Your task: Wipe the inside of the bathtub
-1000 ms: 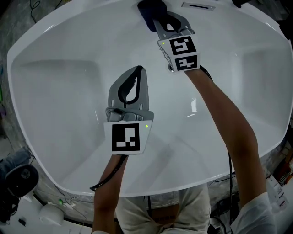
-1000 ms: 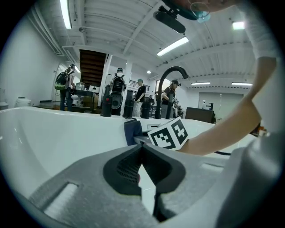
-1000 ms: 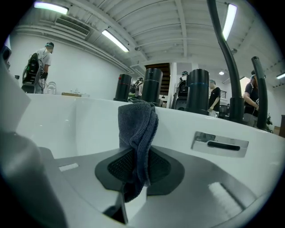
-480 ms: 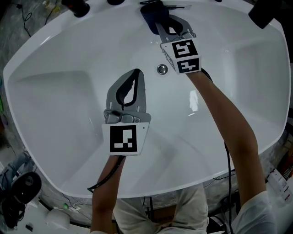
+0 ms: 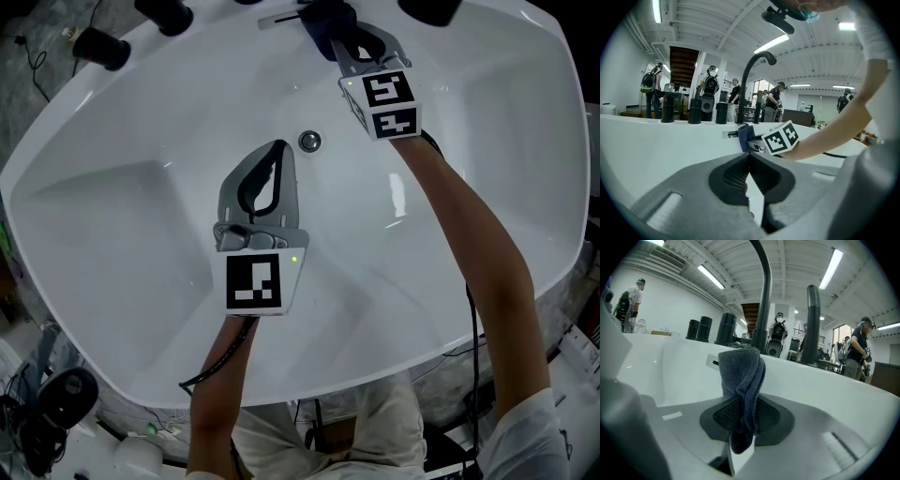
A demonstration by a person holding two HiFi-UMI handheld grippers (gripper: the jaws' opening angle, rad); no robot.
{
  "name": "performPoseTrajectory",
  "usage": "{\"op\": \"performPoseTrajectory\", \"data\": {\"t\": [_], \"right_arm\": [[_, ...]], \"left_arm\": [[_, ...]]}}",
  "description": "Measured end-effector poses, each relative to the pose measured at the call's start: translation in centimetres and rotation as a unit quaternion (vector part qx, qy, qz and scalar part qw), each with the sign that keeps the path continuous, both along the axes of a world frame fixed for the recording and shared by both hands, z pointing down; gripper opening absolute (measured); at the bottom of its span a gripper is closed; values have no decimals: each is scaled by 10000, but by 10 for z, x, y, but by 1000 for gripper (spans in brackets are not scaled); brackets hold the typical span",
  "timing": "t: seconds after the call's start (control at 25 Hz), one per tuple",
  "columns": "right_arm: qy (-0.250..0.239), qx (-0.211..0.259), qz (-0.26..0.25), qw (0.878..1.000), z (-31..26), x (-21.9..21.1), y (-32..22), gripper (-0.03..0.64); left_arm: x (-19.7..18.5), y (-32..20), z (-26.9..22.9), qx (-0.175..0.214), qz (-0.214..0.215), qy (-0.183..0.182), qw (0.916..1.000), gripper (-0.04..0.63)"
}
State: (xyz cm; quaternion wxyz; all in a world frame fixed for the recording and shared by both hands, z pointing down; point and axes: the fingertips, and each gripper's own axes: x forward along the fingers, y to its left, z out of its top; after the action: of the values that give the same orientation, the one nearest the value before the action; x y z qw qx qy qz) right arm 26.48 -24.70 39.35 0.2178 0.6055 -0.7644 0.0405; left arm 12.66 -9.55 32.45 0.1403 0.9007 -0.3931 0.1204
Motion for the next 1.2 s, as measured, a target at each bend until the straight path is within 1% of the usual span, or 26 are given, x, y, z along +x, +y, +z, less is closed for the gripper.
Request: {"op": "performPoseTrajectory", "data": {"t": [0.12, 0.28, 0.44, 0.64, 0.84, 0.96, 1.12, 1.2], "right_arm": [[59, -60, 165, 9998, -1, 32, 6, 67], [231, -95, 194, 9995, 0, 62, 12, 67], [156, -22, 474, 9988, -6, 100, 19, 68], [180, -8, 572, 9982, -13, 143, 30, 71], [200, 27, 837, 9963, -11, 215, 50, 72], [258, -17, 908, 9955, 2, 229, 44, 75], [164, 3, 1301, 9914, 9, 282, 53, 74], [235, -48, 1250, 9919, 10, 291, 46, 75]], "left_arm": [[17, 8, -8, 30, 132, 24, 9999, 0], [33, 11, -12, 4, 281, -19, 9996, 0], [52, 17, -13, -7, 320, -19, 9995, 0], [81, 27, -15, -30, 438, -47, 9990, 0], [128, 45, -11, -28, 646, -38, 9979, 0], [127, 38, -1, -63, 721, -34, 9974, 0], [138, 47, 6, -20, 767, -53, 9970, 0], [138, 41, 5, -61, 806, -76, 9967, 0]]}}
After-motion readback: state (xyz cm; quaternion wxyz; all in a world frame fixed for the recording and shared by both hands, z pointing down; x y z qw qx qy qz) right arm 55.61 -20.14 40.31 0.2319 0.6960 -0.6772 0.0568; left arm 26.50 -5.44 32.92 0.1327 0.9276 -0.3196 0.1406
